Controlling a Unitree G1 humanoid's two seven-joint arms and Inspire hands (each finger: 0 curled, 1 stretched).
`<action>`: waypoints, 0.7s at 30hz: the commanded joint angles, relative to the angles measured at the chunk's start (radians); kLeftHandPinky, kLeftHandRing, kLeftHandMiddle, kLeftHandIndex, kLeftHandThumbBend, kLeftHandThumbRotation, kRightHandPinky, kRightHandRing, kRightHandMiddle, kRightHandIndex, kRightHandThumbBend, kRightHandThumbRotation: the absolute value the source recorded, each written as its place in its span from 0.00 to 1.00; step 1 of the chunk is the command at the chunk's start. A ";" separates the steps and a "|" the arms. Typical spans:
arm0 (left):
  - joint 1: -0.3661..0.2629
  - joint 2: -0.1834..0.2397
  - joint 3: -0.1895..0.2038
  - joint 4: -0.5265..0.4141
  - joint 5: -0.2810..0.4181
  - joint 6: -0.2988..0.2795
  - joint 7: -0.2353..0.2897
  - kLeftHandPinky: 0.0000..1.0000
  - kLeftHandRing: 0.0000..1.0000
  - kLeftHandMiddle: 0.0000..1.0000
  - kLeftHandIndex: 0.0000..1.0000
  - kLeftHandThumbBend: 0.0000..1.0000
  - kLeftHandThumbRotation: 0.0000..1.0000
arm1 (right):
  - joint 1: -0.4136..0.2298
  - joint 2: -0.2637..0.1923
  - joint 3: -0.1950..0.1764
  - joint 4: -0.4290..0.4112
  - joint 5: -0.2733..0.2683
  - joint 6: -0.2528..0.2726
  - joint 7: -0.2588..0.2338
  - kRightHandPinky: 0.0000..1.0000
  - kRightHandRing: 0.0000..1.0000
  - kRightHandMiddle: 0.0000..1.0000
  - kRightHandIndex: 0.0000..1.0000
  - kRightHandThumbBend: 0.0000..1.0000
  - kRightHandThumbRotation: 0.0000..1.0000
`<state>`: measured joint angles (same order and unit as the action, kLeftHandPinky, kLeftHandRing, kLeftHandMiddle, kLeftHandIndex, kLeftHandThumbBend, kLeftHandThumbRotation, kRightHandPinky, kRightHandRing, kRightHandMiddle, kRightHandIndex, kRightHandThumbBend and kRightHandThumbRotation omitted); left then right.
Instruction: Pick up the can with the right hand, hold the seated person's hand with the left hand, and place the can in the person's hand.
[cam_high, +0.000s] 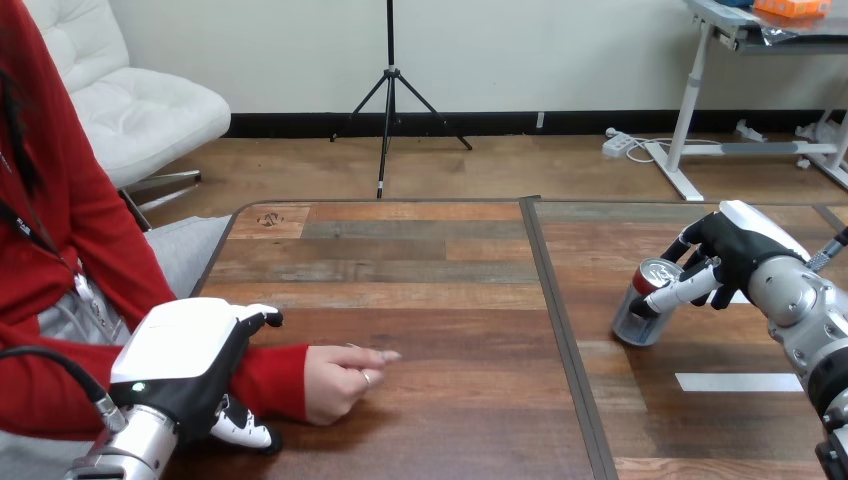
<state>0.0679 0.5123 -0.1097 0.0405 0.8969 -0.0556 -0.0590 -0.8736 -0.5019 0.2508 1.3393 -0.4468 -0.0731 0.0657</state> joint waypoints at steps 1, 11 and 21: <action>-0.059 0.025 -0.012 0.007 0.014 0.009 0.036 0.73 0.80 0.82 0.80 1.00 0.00 | -0.064 -0.012 -0.022 -0.033 0.018 -0.013 -0.011 0.37 0.40 0.46 0.49 0.76 0.00; -0.073 0.028 -0.029 0.035 0.025 0.008 0.068 0.71 0.78 0.80 0.78 1.00 0.00 | -0.062 -0.014 -0.020 -0.034 0.018 -0.022 -0.010 0.37 0.41 0.46 0.50 0.76 0.00; -0.095 0.028 -0.054 0.068 0.036 0.024 0.082 0.71 0.77 0.78 0.77 1.00 0.00 | -0.063 -0.011 -0.024 -0.034 0.023 -0.020 -0.011 0.37 0.40 0.46 0.49 0.76 0.00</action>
<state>0.0433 0.5164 -0.1471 0.0760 0.9143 -0.0424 0.0029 -0.8736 -0.5018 0.2491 1.3392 -0.4400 -0.0733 0.0657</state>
